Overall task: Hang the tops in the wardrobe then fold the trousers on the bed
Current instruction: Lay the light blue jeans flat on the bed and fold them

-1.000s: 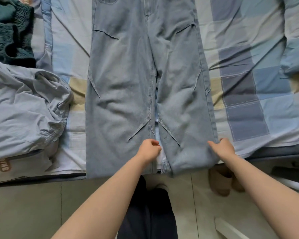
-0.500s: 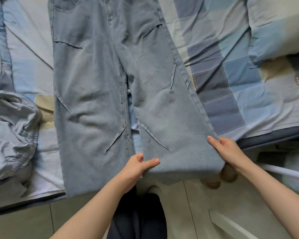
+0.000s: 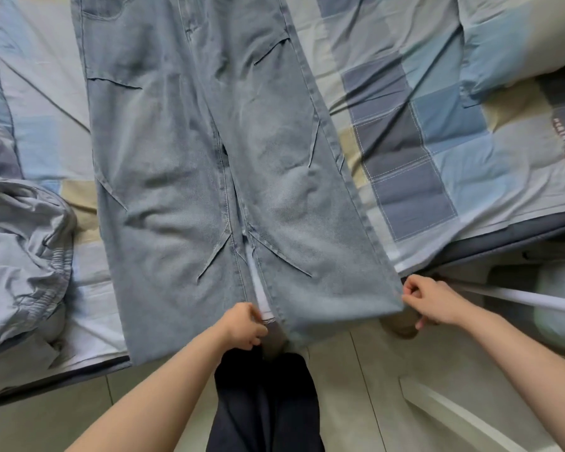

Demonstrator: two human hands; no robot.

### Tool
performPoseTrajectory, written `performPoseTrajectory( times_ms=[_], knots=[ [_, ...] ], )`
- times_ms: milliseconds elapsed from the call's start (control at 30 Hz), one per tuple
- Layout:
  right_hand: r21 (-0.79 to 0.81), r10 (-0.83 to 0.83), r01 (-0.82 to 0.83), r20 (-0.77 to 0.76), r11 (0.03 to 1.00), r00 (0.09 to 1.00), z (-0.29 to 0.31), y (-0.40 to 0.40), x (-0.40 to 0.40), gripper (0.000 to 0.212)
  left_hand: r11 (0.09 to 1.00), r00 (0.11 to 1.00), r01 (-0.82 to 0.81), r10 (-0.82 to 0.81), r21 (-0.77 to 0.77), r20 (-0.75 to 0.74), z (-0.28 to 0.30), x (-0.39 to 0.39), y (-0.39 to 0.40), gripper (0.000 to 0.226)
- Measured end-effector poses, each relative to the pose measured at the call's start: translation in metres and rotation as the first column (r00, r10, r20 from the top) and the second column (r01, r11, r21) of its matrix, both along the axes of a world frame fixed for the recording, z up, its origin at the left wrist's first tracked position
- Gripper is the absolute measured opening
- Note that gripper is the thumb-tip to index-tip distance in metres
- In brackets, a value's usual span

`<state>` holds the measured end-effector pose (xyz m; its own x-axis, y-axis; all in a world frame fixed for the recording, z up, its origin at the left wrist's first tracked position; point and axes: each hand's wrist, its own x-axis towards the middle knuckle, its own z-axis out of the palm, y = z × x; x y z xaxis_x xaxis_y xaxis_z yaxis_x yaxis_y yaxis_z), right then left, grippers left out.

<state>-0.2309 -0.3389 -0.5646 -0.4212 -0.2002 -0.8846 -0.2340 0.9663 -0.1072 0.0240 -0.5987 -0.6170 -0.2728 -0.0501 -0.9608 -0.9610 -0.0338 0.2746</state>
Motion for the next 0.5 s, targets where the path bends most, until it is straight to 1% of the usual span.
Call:
performPoseTrajectory(
  times_ms=[33,67,100,133,167,233,267,300,333,367,400,433,467,500],
  knots=[
    [0.068,0.110,-0.109,0.001,0.992,0.994,-0.004,-0.008,-0.004,0.017,0.999,1.000,-0.010,0.010,-0.048,0.004,-0.008,-0.007,-0.011,0.010],
    [0.116,0.199,-0.196,-0.012,0.974,0.980,-0.007,-0.019,-0.009,0.019,0.994,0.997,-0.077,0.076,-0.079,-0.019,-0.011,-0.018,-0.024,0.011],
    [0.138,0.261,-0.253,-0.046,0.958,0.964,-0.010,-0.035,-0.016,0.021,0.980,0.985,-0.167,0.162,-0.104,-0.057,-0.014,-0.032,-0.038,0.011],
    [0.116,0.259,-0.248,-0.092,0.962,0.961,-0.014,-0.051,-0.024,0.020,0.958,0.964,-0.259,0.248,-0.125,-0.094,-0.014,-0.049,-0.053,0.010],
    [0.068,0.195,-0.188,-0.139,0.980,0.971,-0.018,-0.065,-0.032,0.015,0.929,0.936,-0.341,0.321,-0.146,-0.142,-0.014,-0.067,-0.068,0.010],
    [-0.058,-0.020,0.008,-0.206,0.998,0.978,-0.032,-0.089,-0.051,0.008,0.872,0.883,-0.456,0.418,-0.179,-0.211,-0.020,-0.101,-0.099,0.014],
    [-0.110,-0.146,0.128,-0.171,0.986,0.974,-0.036,-0.097,-0.056,0.010,0.851,0.869,-0.483,0.434,-0.208,-0.238,-0.021,-0.115,-0.112,0.018],
    [-0.128,-0.277,0.265,-0.086,0.956,0.957,-0.039,-0.104,-0.059,0.017,0.835,0.863,-0.492,0.431,-0.245,-0.263,-0.025,-0.130,-0.125,0.025],
    [-0.109,-0.392,0.391,0.014,0.914,0.920,-0.040,-0.106,-0.058,0.025,0.823,0.862,-0.494,0.422,-0.280,-0.280,-0.026,-0.142,-0.136,0.032],
    [-0.056,-0.456,0.461,0.084,0.886,0.886,-0.037,-0.109,-0.054,0.029,0.808,0.854,-0.507,0.425,-0.300,-0.300,-0.027,-0.153,-0.146,0.037],
    [-0.010,-0.464,0.470,0.140,0.883,0.875,-0.032,-0.107,-0.046,0.028,0.794,0.839,-0.531,0.446,-0.297,-0.311,-0.025,-0.162,-0.153,0.039],
    [0.026,-0.440,0.444,0.201,0.896,0.875,-0.031,-0.103,-0.037,0.024,0.784,0.823,-0.556,0.474,-0.275,-0.314,-0.025,-0.170,-0.158,0.039],
    [0.052,-0.397,0.399,0.273,0.916,0.876,-0.029,-0.097,-0.027,0.022,0.782,0.809,-0.576,0.502,-0.238,-0.305,-0.025,-0.175,-0.162,0.038],
    [0.052,-0.339,0.343,0.349,0.938,0.874,-0.028,-0.090,-0.017,0.025,0.789,0.801,-0.585,0.527,-0.186,-0.283,-0.025,-0.179,-0.164,0.039]
  ],
)
